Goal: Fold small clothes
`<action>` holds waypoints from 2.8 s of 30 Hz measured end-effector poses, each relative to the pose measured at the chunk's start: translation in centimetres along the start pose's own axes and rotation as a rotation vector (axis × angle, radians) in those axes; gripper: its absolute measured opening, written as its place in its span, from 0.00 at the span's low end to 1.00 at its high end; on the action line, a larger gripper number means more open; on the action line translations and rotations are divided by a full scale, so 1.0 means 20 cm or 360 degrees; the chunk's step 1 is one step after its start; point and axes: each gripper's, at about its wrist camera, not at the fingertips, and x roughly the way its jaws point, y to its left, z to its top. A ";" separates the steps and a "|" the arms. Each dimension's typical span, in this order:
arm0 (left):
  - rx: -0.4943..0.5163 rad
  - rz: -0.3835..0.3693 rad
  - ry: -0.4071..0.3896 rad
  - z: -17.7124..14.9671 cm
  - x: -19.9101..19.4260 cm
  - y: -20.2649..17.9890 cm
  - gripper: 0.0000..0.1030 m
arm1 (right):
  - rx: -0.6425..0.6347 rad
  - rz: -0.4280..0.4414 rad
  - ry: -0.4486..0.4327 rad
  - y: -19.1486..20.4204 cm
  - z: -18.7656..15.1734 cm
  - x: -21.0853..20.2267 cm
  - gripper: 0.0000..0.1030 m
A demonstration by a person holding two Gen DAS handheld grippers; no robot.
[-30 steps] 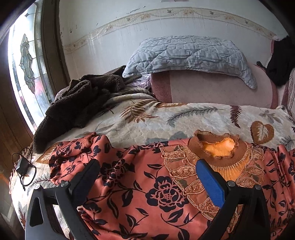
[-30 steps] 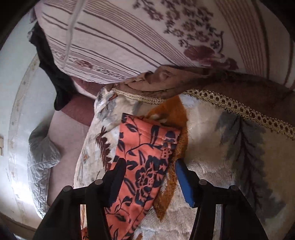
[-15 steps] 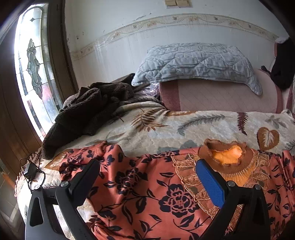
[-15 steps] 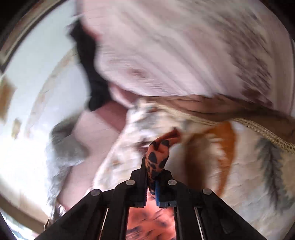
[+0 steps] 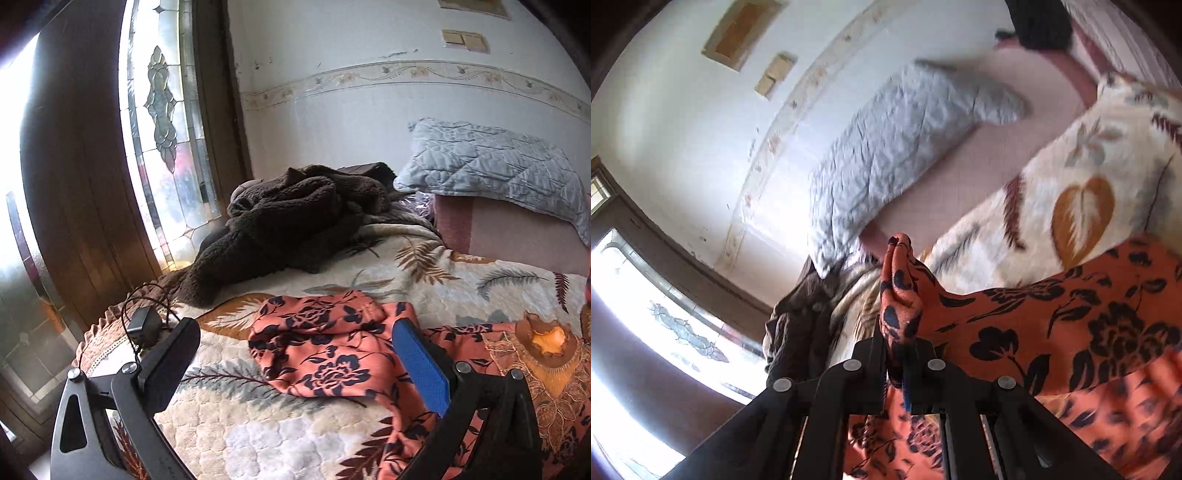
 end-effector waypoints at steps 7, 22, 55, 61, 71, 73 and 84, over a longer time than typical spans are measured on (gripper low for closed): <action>-0.0174 -0.0048 0.0092 0.00 0.06 0.12 1.00 | 0.0129 0.0208 0.0308 0.00 -0.32 0.11 0.74; 0.0332 -0.0862 0.0076 -0.18 -0.25 -0.70 1.00 | -0.0154 -0.0475 -0.0249 -0.54 -0.28 -1.15 0.77; 0.0283 -0.0807 0.1103 -0.27 0.32 -0.98 0.57 | 0.0309 -0.0204 0.0034 -0.94 -0.07 -0.67 0.38; 0.0209 -0.0873 0.1080 -0.32 0.32 -0.97 0.11 | 0.0373 -0.0157 0.0033 -0.99 -0.03 -0.66 0.38; 0.0208 -0.0927 0.0935 -0.18 0.23 -0.86 0.06 | 0.0378 -0.0094 0.0124 -0.94 -0.04 -0.52 0.38; 0.0234 -0.0894 0.0939 -0.17 0.22 -0.82 0.06 | 0.0374 -0.0103 0.0136 -0.93 -0.05 -0.51 0.38; 0.0159 -0.0890 0.0969 -0.14 0.28 -0.48 0.17 | 0.0319 -0.0316 0.0344 -0.94 -0.12 -0.32 0.55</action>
